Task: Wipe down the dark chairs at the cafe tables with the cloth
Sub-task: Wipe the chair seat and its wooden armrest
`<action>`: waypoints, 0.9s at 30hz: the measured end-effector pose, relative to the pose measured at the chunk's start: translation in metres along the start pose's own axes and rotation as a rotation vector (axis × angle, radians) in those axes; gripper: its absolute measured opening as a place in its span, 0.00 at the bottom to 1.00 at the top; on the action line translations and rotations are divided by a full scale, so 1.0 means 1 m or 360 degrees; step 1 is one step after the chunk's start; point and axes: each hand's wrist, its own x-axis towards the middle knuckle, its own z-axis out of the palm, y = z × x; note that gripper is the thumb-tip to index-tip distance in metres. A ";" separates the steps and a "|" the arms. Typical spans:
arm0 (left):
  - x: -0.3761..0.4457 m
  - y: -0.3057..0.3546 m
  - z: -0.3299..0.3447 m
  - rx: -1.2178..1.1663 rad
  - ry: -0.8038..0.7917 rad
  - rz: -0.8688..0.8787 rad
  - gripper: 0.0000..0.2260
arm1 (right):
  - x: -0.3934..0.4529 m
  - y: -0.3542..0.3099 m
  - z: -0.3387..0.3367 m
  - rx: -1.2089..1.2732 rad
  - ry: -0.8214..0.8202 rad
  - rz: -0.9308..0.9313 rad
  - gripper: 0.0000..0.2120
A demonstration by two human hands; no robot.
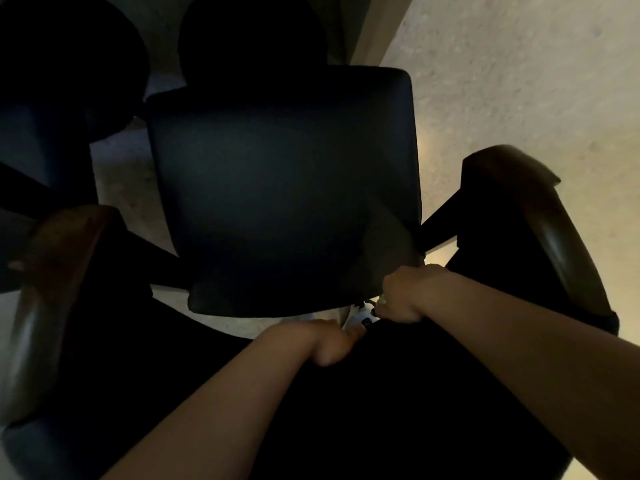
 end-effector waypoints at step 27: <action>0.075 0.129 -0.180 0.0662 0.1221 0.0040 0.67 | 0.096 0.228 -0.064 0.2745 0.1121 0.0201 0.14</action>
